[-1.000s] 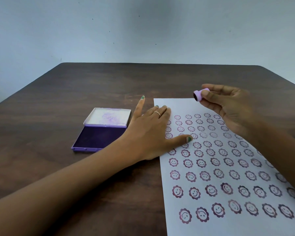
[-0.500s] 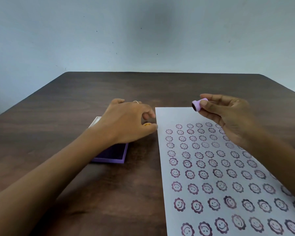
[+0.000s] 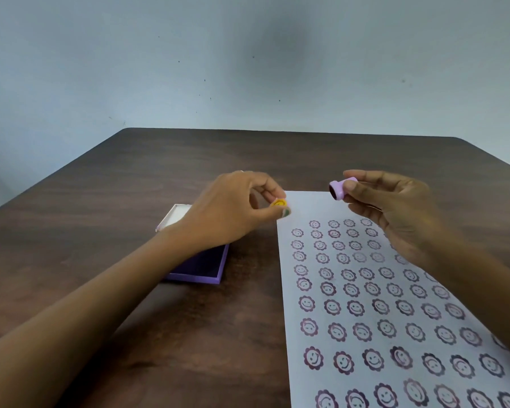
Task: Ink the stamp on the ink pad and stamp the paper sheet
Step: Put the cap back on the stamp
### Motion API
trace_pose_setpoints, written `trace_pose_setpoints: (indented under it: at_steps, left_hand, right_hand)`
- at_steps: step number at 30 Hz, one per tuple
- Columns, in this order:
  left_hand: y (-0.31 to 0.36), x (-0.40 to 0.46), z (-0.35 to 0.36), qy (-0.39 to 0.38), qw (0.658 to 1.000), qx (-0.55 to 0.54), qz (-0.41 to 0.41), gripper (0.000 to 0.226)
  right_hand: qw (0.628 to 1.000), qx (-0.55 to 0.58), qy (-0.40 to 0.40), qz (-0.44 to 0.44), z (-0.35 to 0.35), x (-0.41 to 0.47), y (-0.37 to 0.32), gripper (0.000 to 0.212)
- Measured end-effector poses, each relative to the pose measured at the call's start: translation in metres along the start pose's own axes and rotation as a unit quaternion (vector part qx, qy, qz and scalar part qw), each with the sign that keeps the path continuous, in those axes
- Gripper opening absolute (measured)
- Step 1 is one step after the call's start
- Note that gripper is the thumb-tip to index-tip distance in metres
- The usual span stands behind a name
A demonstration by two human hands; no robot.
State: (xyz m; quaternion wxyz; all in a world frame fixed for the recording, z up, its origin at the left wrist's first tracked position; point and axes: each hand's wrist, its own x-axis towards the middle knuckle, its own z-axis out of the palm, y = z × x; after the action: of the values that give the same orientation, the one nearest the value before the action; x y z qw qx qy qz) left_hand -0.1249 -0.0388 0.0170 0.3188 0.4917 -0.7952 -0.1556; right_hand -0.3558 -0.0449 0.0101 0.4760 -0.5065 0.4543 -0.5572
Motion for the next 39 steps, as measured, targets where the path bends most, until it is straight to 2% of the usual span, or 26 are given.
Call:
trace_pose_setpoints:
  at_steps: [5, 9, 12, 17, 27, 34, 39]
  left_hand:
    - [0.015, -0.004, 0.008, 0.059, 0.966, -0.239, -0.082, 0.023]
    - [0.018, -0.006, 0.010, 0.054, 0.922, -0.352, -0.156, 0.024]
    - [0.019, -0.006, 0.013, 0.050, 0.895, -0.406, -0.178, 0.024]
    - [0.021, -0.006, 0.016, 0.044, 0.886, -0.421, -0.188, 0.024]
    - [0.022, -0.008, 0.021, 0.036, 0.890, -0.422, -0.171, 0.024]
    - [0.020, -0.008, 0.020, 0.044, 0.896, -0.414, -0.154, 0.025]
    - [0.019, -0.008, 0.020, 0.050, 0.919, -0.371, -0.123, 0.028]
  right_hand:
    - [0.997, 0.056, -0.040, 0.021, 0.007, -0.003, 0.000, 0.033]
    - [0.990, 0.117, -0.064, 0.047, 0.011, -0.006, 0.000, 0.027]
    - [0.988, 0.125, -0.077, 0.051, 0.014, -0.007, 0.000, 0.027]
    - [0.987, 0.125, -0.091, 0.051, 0.018, -0.010, -0.001, 0.034]
    - [0.990, 0.069, -0.116, 0.034, 0.023, -0.015, -0.002, 0.050]
    - [0.993, 0.037, -0.113, 0.020, 0.022, -0.017, -0.001, 0.047]
    - [0.994, -0.055, -0.094, -0.019, 0.022, -0.019, -0.002, 0.036]
